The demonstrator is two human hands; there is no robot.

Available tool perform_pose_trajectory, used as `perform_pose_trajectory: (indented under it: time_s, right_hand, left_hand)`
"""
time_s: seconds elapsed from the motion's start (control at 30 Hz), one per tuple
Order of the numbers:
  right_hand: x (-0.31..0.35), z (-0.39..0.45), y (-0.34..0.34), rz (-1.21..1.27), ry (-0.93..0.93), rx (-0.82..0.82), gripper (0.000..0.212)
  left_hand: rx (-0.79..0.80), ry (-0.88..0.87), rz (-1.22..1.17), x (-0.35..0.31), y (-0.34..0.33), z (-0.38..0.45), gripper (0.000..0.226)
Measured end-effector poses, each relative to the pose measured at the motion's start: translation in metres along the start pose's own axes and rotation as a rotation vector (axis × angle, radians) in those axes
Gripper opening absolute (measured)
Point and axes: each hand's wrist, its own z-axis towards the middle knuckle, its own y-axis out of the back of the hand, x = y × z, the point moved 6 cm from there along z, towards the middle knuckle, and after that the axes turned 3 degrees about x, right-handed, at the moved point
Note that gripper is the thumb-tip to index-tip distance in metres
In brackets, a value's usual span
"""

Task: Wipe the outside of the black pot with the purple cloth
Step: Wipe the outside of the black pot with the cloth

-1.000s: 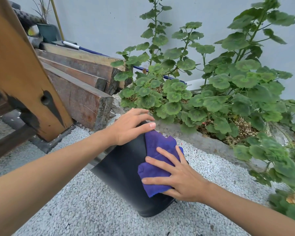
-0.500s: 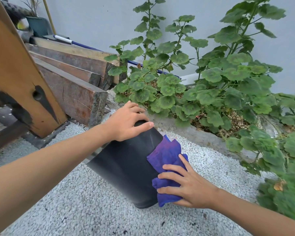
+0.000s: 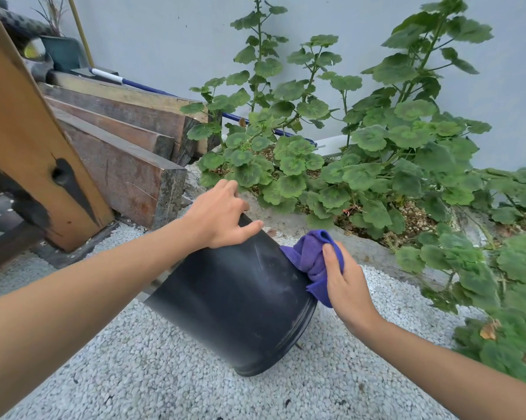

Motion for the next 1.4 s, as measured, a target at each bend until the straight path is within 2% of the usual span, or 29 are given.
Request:
perform_pose_trajectory:
  time_s: [0.07, 0.17, 0.27, 0.4, 0.57, 0.7, 0.8, 0.87, 0.97, 1.07, 1.13, 1.27, 1.33, 1.4]
  right_hand:
    - [0.0, 0.005, -0.002, 0.022, -0.026, -0.016, 0.032]
    - [-0.002, 0.006, -0.008, 0.0, -0.013, 0.002, 0.032]
    - [0.004, 0.008, -0.014, -0.022, 0.011, 0.005, 0.024]
    - [0.015, 0.015, -0.019, -0.043, 0.031, 0.01, 0.023]
    - [0.034, 0.036, -0.021, 0.008, 0.036, -0.064, 0.024]
    - [0.055, 0.054, -0.031, -0.006, 0.069, -0.082, 0.027]
    - [0.065, 0.06, -0.054, -0.064, 0.131, -0.027, 0.041]
    - [0.07, 0.06, -0.074, -0.102, 0.158, 0.026, 0.039]
    - [0.071, 0.05, -0.102, -0.232, 0.239, 0.137, 0.036]
    - [0.058, 0.029, -0.118, -0.458, 0.316, 0.242, 0.048]
    - [0.052, 0.017, -0.123, -0.621, 0.397, 0.306, 0.053]
    - [0.05, 0.005, -0.121, -0.738, 0.568, 0.422, 0.051]
    - [0.047, 0.0, -0.117, -0.794, 0.612, 0.445, 0.05]
    - [0.042, -0.005, -0.111, -0.842, 0.658, 0.466, 0.05]
  left_hand:
    - [0.006, 0.009, -0.021, 0.005, 0.002, 0.004, 0.072]
    - [0.042, 0.028, -0.014, 0.011, -0.001, 0.004, 0.083]
    - [0.071, 0.018, 0.062, 0.011, -0.012, 0.004, 0.07]
    - [0.054, 0.067, 0.105, 0.01, -0.016, 0.003, 0.066]
    - [0.001, 0.065, 0.079, 0.017, -0.011, -0.009, 0.059]
    - [-0.019, 0.045, 0.025, 0.02, -0.005, -0.024, 0.067]
    - [-0.026, 0.013, 0.02, 0.016, -0.001, -0.036, 0.08]
    - [-0.058, -0.034, -0.026, 0.012, 0.002, -0.043, 0.084]
    - [-0.164, -0.078, -0.293, 0.01, 0.01, -0.051, 0.077]
    - [-0.205, 0.034, -0.447, 0.024, 0.009, -0.056, 0.08]
    - [-0.139, 0.063, -0.426, 0.033, 0.002, -0.059, 0.087]
    - [-0.062, -0.028, -0.243, 0.038, -0.005, -0.065, 0.091]
    - [-0.053, -0.036, -0.265, 0.04, -0.005, -0.064, 0.093]
    - [-0.067, -0.047, -0.317, 0.038, -0.005, -0.062, 0.084]
